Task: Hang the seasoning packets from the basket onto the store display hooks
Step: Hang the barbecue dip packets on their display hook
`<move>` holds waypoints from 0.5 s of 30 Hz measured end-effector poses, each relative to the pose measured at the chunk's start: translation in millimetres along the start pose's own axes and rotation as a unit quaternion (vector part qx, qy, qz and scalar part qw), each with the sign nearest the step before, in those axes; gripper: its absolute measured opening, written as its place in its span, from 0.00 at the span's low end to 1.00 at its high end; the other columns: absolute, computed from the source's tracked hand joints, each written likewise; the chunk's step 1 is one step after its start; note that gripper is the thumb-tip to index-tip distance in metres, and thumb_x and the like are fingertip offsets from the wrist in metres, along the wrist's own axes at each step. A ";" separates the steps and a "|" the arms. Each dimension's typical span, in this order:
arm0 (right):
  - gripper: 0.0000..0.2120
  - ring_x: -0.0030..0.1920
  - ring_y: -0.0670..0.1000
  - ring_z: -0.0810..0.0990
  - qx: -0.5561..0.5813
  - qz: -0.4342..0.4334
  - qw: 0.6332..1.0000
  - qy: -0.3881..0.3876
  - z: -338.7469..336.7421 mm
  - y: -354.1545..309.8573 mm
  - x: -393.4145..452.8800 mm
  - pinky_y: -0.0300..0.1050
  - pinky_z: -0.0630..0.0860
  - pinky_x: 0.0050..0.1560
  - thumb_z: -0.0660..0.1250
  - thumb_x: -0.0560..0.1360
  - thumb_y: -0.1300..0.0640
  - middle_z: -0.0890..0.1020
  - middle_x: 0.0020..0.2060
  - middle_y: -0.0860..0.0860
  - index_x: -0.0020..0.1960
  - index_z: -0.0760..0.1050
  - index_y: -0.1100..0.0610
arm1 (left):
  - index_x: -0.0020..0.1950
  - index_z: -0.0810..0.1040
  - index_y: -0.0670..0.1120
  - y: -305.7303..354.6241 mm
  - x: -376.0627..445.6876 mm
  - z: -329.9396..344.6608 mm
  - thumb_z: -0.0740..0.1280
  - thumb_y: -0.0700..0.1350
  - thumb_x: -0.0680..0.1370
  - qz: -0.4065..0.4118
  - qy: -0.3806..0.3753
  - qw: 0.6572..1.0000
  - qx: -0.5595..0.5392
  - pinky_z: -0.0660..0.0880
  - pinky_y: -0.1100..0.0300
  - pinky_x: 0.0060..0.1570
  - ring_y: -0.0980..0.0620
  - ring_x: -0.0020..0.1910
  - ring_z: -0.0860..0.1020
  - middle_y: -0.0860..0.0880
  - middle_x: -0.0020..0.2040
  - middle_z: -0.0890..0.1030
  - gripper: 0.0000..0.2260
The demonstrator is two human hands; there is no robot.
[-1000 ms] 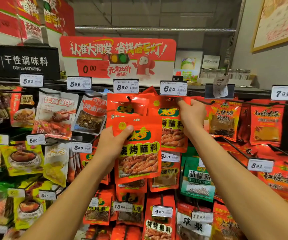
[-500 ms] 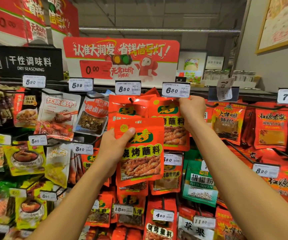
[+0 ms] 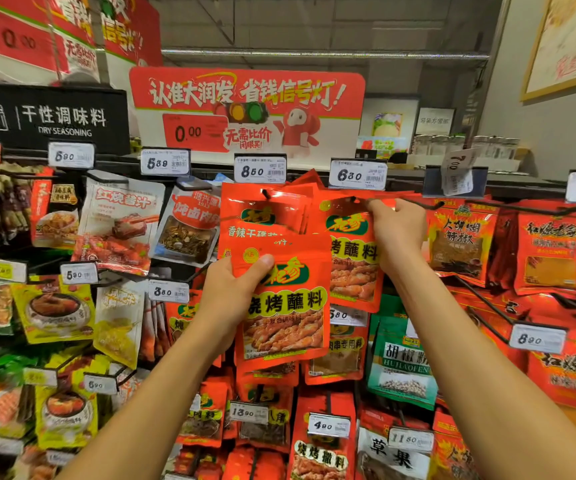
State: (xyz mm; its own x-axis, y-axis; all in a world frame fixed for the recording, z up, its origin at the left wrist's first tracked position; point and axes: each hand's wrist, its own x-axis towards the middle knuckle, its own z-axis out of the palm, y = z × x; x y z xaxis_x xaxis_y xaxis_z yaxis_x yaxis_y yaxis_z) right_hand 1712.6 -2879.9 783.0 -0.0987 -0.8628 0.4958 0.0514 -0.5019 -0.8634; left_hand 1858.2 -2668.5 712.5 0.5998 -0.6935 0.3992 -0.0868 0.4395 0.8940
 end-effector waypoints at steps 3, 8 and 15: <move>0.16 0.35 0.53 0.74 -0.057 -0.025 0.998 0.002 3.5 10.4 8.7 0.49 0.67 0.35 0.72 0.72 0.46 0.77 0.29 0.47 0.32 0.73 0.53 | 0.49 0.84 0.46 1.1 2.0 3.9 0.72 0.47 0.79 0.002 -0.004 1.000 0.004 0.81 0.61 0.38 0.48 0.45 0.87 0.47 0.46 0.88 0.05; 0.18 0.62 0.60 0.79 -0.091 0.041 0.995 -0.002 32.4 28.3 37.3 0.53 0.74 0.62 0.71 0.77 0.46 0.83 0.59 0.57 0.60 0.81 0.58 | 0.47 0.85 0.48 8.5 4.5 6.5 0.71 0.46 0.79 0.015 -0.012 1.000 0.010 0.81 0.60 0.40 0.48 0.46 0.87 0.47 0.46 0.88 0.04; 0.22 0.63 0.61 0.78 -0.155 0.068 0.985 -0.031 46.9 41.8 71.4 0.50 0.72 0.60 0.69 0.78 0.42 0.83 0.60 0.57 0.61 0.81 0.59 | 0.52 0.84 0.46 8.5 4.7 5.6 0.70 0.50 0.79 0.010 -0.006 1.000 0.005 0.81 0.55 0.45 0.47 0.48 0.87 0.47 0.48 0.88 0.09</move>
State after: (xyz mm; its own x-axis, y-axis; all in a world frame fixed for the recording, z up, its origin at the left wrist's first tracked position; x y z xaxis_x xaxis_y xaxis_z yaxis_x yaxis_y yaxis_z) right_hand 1754.3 -2965.3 786.8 -0.0497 -0.9280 0.3693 -0.2462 -0.3470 -0.9050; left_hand 1855.8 -2671.2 723.2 0.5878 -0.6922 0.4188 -0.1063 0.4471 0.8881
